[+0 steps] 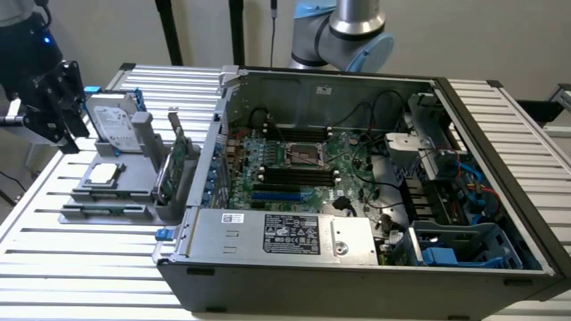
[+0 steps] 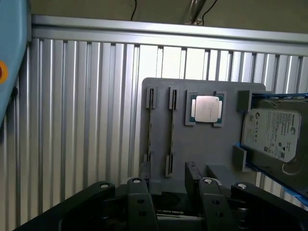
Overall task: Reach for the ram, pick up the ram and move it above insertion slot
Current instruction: 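Pick up the ram and move it above insertion slot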
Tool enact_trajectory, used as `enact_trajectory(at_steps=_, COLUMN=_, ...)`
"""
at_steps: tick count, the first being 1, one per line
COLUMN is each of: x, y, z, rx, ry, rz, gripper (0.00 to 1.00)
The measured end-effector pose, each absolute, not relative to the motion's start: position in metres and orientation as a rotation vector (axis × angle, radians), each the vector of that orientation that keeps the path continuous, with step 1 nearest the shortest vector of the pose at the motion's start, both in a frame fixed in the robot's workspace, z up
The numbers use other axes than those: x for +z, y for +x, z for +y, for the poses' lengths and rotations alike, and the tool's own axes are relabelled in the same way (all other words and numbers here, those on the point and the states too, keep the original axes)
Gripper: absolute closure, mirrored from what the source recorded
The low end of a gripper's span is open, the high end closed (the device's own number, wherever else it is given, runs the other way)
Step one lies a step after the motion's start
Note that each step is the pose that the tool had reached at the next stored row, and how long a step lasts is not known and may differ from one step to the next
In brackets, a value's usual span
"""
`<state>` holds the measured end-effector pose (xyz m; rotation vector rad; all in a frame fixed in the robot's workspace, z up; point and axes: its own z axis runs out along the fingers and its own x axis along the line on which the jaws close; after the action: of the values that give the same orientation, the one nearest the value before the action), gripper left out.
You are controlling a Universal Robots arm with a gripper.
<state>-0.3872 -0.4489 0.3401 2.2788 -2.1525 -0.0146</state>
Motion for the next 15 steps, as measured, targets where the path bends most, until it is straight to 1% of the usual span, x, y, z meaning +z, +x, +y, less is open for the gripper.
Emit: enact_trajectory(at_steps=15, x=0.313, y=-0.382, z=-0.460, rx=-0.015, ry=2.279, rz=-2.152, gripper=0.58)
